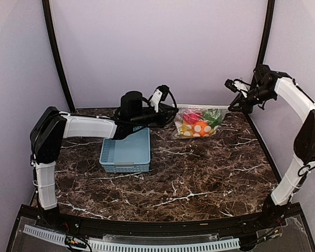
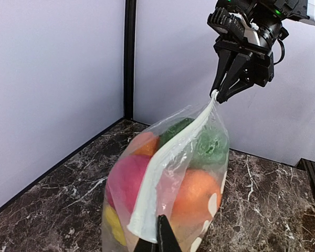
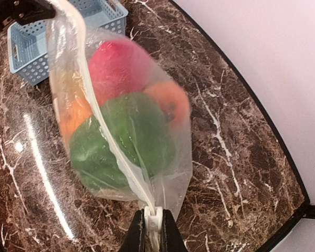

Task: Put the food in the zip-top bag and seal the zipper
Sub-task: Place the zipper food storage bag at the center of the board.

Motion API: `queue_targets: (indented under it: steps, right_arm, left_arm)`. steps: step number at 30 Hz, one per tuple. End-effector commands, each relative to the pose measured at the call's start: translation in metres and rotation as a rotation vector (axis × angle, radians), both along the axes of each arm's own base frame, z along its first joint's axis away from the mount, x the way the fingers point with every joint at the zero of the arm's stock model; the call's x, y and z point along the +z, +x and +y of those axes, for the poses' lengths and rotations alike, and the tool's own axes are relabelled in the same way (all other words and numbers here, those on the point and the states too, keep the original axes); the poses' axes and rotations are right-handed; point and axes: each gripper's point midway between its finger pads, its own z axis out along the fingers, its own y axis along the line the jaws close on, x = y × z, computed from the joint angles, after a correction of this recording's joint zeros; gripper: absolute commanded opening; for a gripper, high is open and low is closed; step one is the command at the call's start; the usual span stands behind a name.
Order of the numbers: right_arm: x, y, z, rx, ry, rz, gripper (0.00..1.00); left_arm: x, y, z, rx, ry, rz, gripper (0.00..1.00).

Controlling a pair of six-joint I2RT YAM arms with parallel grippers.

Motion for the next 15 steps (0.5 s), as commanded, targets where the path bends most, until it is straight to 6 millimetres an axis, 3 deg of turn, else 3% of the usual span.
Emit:
queue_targets:
  steps: [1, 3, 4, 7, 8, 9, 10, 11, 12, 15]
  right_arm:
    - [-0.015, -0.029, 0.007, 0.033, 0.046, 0.005, 0.04]
    - [-0.048, -0.053, 0.016, 0.058, 0.062, 0.070, 0.05]
    - [-0.058, -0.064, 0.021, 0.071, 0.063, 0.094, 0.08]
    - [-0.067, -0.096, 0.033, 0.118, 0.068, 0.152, 0.22]
    - [-0.064, -0.104, 0.035, 0.129, 0.073, 0.149, 0.27]
    - [-0.053, -0.110, 0.036, 0.139, 0.083, 0.124, 0.34]
    - [-0.043, -0.114, 0.037, 0.141, 0.093, 0.102, 0.39]
    - [-0.032, -0.117, 0.038, 0.143, 0.105, 0.080, 0.44]
    - [-0.020, -0.120, 0.039, 0.145, 0.119, 0.059, 0.47]
    - [0.014, -0.116, 0.041, 0.109, 0.183, 0.001, 0.56]
  left_arm:
    - [-0.007, -0.023, -0.005, -0.115, -0.003, 0.025, 0.03]
    - [-0.036, -0.035, 0.001, -0.139, 0.014, 0.104, 0.10]
    - [-0.040, -0.040, 0.002, -0.152, 0.003, 0.132, 0.15]
    - [-0.051, -0.058, 0.012, -0.154, 0.018, 0.178, 0.29]
    - [-0.039, -0.064, 0.015, -0.156, 0.014, 0.160, 0.35]
    - [-0.045, -0.070, 0.018, -0.150, 0.045, 0.165, 0.41]
    - [-0.029, -0.075, 0.022, -0.148, 0.039, 0.140, 0.43]
    - [-0.034, -0.081, 0.025, -0.144, 0.072, 0.144, 0.48]
    - [-0.020, -0.087, 0.031, -0.143, 0.067, 0.124, 0.50]
    - [-0.009, -0.095, 0.046, -0.113, 0.112, 0.122, 0.63]
